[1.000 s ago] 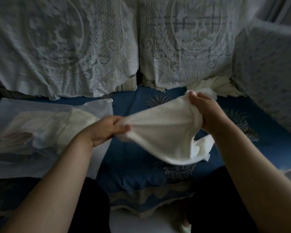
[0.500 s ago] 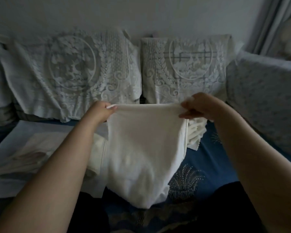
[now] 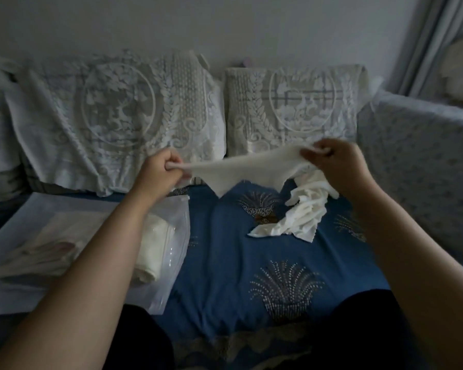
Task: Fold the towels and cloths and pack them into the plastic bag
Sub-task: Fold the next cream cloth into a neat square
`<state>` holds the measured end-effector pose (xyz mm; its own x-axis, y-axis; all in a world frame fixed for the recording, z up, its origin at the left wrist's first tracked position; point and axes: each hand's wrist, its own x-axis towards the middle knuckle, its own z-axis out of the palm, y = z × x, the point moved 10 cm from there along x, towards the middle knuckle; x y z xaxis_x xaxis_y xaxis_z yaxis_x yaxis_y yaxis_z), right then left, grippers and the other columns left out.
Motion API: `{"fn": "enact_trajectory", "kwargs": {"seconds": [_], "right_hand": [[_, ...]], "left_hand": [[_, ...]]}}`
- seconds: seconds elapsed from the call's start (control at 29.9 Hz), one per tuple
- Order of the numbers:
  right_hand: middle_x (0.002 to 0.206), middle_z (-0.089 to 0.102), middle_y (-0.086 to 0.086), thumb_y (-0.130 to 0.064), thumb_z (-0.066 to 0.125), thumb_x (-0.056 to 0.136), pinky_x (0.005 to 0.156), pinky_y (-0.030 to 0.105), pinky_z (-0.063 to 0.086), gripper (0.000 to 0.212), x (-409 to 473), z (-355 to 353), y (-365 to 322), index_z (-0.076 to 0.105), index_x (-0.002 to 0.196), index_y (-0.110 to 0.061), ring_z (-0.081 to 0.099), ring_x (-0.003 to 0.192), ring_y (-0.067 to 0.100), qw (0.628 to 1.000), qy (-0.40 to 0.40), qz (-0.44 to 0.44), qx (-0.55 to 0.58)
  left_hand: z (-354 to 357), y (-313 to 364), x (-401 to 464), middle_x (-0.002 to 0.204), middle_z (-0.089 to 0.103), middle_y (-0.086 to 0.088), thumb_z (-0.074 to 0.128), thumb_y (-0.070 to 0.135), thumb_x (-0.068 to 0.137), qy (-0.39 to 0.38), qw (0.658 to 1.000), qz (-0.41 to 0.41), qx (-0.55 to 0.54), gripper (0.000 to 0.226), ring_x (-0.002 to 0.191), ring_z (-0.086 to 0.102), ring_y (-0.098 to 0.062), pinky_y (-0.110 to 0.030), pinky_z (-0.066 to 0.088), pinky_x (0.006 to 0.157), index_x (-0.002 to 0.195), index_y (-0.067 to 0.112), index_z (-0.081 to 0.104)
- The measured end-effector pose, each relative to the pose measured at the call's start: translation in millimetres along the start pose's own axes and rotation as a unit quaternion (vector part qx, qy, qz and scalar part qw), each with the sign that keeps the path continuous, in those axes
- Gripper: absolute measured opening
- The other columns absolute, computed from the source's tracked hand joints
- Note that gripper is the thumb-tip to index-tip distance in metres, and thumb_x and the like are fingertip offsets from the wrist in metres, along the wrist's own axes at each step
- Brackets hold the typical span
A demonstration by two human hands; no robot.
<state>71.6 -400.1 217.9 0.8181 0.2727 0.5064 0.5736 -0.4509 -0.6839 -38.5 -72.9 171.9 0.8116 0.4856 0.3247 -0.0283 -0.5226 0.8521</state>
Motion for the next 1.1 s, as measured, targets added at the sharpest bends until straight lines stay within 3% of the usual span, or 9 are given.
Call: {"fn": "enact_trajectory", "kwargs": {"seconds": [0.1, 0.23, 0.37, 0.47, 0.57, 0.67, 0.77, 0.97, 1.1], "right_hand": [[0.050, 0.057, 0.000, -0.026, 0.068, 0.084, 0.045, 0.018, 0.041, 0.023, -39, 48, 32, 0.060, 0.064, -0.018, 0.053, 0.039, 0.005, 0.967, -0.227, 0.052, -0.106], [0.054, 0.065, 0.001, -0.024, 0.061, 0.089, 0.044, 0.020, 0.045, 0.016, -120, 99, 84, 0.064, 0.078, -0.013, 0.063, 0.045, 0.012, 0.828, -0.515, 0.166, -0.148], [0.044, 0.059, -0.002, -0.036, 0.059, 0.090, 0.048, 0.019, 0.038, 0.020, -176, 117, 108, 0.061, 0.077, -0.020, 0.046, 0.036, 0.006, 0.692, -0.680, 0.163, -0.181], [0.045, 0.060, -0.001, -0.033, 0.059, 0.090, 0.048, 0.020, 0.041, 0.024, -152, 129, 131, 0.061, 0.081, -0.012, 0.049, 0.038, 0.008, 0.740, -0.625, 0.184, -0.168], [0.055, 0.068, 0.007, -0.019, 0.060, 0.091, 0.046, 0.023, 0.051, 0.017, -91, 144, 168, 0.060, 0.088, -0.003, 0.063, 0.047, 0.017, 0.871, -0.401, 0.282, -0.047], [0.098, 0.065, 0.008, -0.014, 0.066, 0.087, 0.063, 0.036, 0.058, 0.034, -63, 156, 192, 0.052, 0.117, -0.008, 0.067, 0.080, 0.023, 0.924, -0.213, 0.310, 0.073], [0.138, 0.046, 0.012, -0.023, 0.066, 0.087, 0.092, 0.044, 0.049, 0.062, -83, 163, 213, 0.034, 0.139, -0.010, 0.052, 0.120, 0.029, 0.934, -0.154, 0.320, 0.039], [0.151, 0.016, 0.015, -0.046, 0.058, 0.087, 0.107, 0.047, 0.033, 0.082, -136, 194, 201, 0.015, 0.147, -0.012, 0.026, 0.136, 0.038, 0.907, -0.278, 0.226, -0.223], [0.143, 0.034, 0.020, -0.048, 0.057, 0.086, 0.098, 0.045, 0.040, 0.080, -150, 186, 221, 0.021, 0.141, -0.003, 0.041, 0.126, 0.038, 0.891, -0.232, 0.338, -0.195]], "left_hand": [[38, -54, -35, 0.090, 0.068, -0.021, 0.043, -0.011, 0.088, -0.197, 0.969, -0.113, 0.098, 0.026, 0.070, 0.073, -0.021, -0.033, 0.057, 0.062, 0.083, 0.012, 0.055], [77, -111, -113, 0.085, 0.070, -0.008, 0.054, -0.001, 0.091, -0.520, 0.793, -0.215, 0.235, 0.014, 0.076, 0.073, -0.019, -0.023, 0.054, 0.053, 0.098, 0.010, 0.060], [83, -133, -147, 0.075, 0.069, -0.001, 0.059, 0.005, 0.089, -0.600, 0.695, -0.230, 0.324, 0.012, 0.062, 0.070, -0.009, -0.017, 0.048, 0.047, 0.089, 0.016, 0.063], [86, -139, -129, 0.083, 0.069, -0.006, 0.059, 0.006, 0.089, -0.554, 0.725, -0.250, 0.324, 0.015, 0.059, 0.070, -0.009, -0.018, 0.047, 0.044, 0.103, 0.013, 0.061], [87, -156, -75, 0.081, 0.067, -0.015, 0.053, 0.001, 0.091, -0.365, 0.847, -0.286, 0.258, 0.030, 0.052, 0.069, -0.014, -0.025, 0.052, 0.044, 0.119, 0.010, 0.048], [81, -160, -36, 0.113, 0.060, -0.014, 0.059, 0.016, 0.089, -0.142, 0.940, -0.237, 0.199, 0.052, 0.079, 0.071, -0.029, -0.040, 0.060, 0.067, 0.135, 0.021, 0.035], [105, -165, -49, 0.140, 0.042, -0.012, 0.059, 0.032, 0.088, -0.146, 0.926, -0.150, 0.314, 0.063, 0.112, 0.056, -0.034, -0.041, 0.050, 0.086, 0.142, 0.023, 0.026], [166, -188, -110, 0.145, 0.033, -0.003, 0.060, 0.042, 0.086, -0.279, 0.866, -0.034, 0.414, 0.062, 0.131, 0.034, -0.027, -0.039, 0.036, 0.105, 0.139, 0.021, 0.036], [143, -200, -112, 0.139, 0.036, -0.015, 0.054, 0.046, 0.090, -0.192, 0.863, -0.152, 0.442, 0.065, 0.124, 0.042, -0.033, -0.043, 0.043, 0.094, 0.137, 0.008, 0.030]]}}
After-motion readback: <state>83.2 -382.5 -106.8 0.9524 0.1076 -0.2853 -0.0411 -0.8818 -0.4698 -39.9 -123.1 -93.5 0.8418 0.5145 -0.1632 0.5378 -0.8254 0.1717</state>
